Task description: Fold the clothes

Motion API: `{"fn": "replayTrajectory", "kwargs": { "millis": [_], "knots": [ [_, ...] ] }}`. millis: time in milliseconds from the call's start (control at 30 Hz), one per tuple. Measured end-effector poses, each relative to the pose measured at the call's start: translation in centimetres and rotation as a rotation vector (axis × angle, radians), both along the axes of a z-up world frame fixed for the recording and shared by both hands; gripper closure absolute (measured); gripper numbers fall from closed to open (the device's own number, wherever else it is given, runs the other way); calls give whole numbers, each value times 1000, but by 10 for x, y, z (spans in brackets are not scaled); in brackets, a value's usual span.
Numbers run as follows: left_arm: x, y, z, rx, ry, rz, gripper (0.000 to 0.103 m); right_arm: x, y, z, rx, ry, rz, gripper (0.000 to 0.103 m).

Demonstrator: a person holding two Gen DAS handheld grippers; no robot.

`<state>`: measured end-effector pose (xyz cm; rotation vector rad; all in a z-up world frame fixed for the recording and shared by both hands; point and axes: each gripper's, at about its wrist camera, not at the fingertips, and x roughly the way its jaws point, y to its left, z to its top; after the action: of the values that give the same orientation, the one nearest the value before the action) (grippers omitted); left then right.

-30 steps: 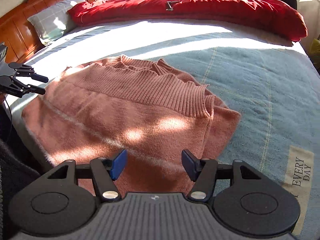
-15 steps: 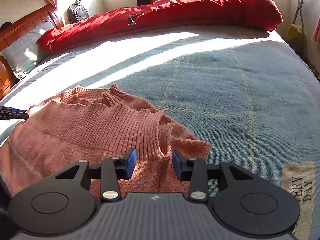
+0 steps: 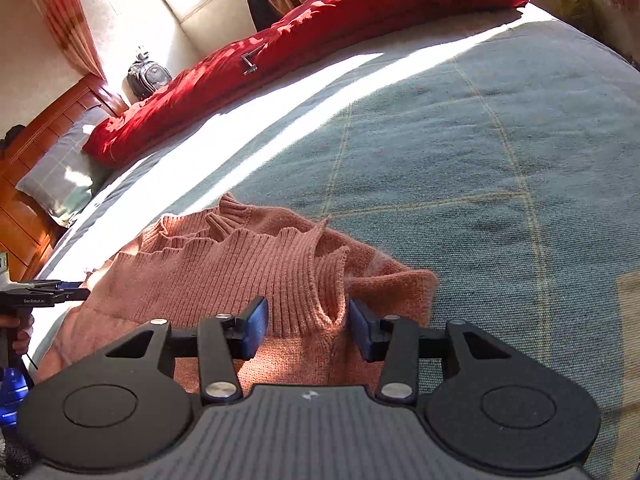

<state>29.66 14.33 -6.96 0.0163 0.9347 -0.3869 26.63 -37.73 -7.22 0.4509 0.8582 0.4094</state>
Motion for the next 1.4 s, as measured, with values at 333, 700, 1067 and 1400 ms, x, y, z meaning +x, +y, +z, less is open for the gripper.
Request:
{"fn": "replayTrajectory", "kwargs": {
  "millis": [333,700,1067,1400],
  "knots": [
    [1,-3,-2,20,5,-5,54,9,-40,-29,338,100,-102,57],
    [2,-6,-2,35,5,-14,52,32,-22,-25,219,182,-74,82],
    [-10,-21,19,104,-85,-79,94,19,25,26,-127,12,-2,99],
    [10,-17,-3,103,-33,-30,86,5,5,30,-229,6,-84,99]
  ]
}}
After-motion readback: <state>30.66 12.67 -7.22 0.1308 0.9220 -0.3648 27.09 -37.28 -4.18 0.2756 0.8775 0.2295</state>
